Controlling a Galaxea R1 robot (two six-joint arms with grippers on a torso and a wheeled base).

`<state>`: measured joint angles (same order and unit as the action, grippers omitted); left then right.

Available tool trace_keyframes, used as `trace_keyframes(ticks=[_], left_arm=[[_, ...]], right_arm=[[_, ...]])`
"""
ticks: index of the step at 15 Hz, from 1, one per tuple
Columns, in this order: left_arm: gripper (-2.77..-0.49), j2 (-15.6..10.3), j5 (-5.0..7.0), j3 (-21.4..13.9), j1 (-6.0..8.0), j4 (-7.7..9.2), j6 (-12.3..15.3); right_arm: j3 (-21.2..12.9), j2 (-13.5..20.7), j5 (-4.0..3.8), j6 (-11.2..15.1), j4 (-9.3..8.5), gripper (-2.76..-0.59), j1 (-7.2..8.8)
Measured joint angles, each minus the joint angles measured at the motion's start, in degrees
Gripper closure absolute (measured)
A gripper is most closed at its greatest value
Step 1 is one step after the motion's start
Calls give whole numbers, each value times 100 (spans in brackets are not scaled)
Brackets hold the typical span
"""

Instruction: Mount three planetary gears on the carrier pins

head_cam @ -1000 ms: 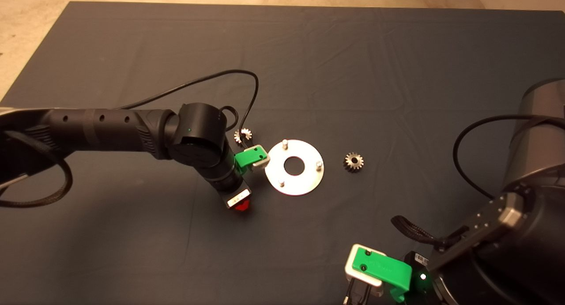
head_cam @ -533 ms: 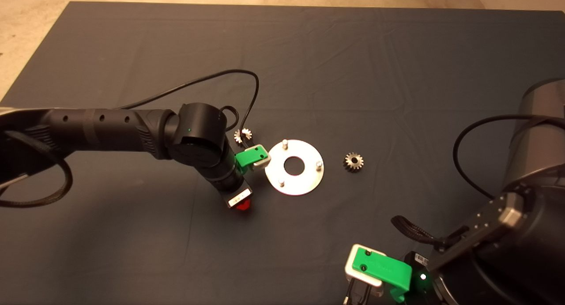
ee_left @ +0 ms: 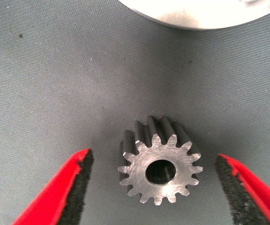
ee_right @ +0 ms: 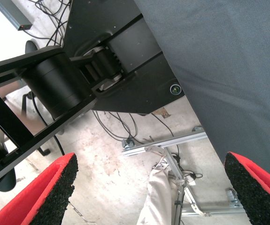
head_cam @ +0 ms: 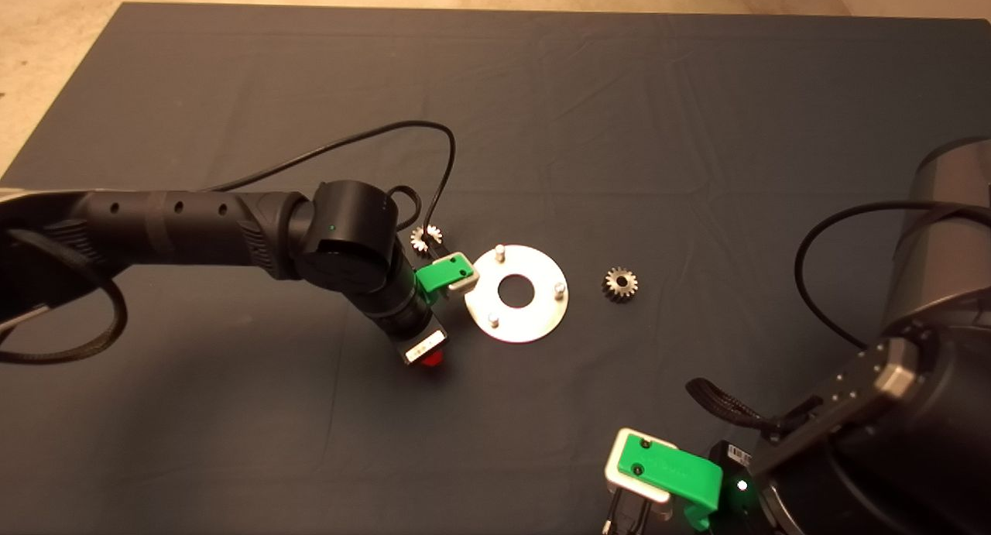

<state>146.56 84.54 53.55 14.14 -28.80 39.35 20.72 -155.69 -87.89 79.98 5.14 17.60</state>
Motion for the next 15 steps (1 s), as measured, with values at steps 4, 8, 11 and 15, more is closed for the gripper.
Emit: trace_keyframes(ticks=[4,8,11,15], left_arm=[[-180,-5,-9,0,0,-1,23],[-165,-6,-12,0,-1,-1,23],[-151,-16,-17,-2,0,0,23],[-136,-20,-17,-2,0,0,26]], right_arm=[[0,-2,0,-2,0,-233,0],[0,-2,0,0,0,-233,1],[0,-1,0,-2,0,-233,2],[0,-2,0,-2,0,-233,2]])
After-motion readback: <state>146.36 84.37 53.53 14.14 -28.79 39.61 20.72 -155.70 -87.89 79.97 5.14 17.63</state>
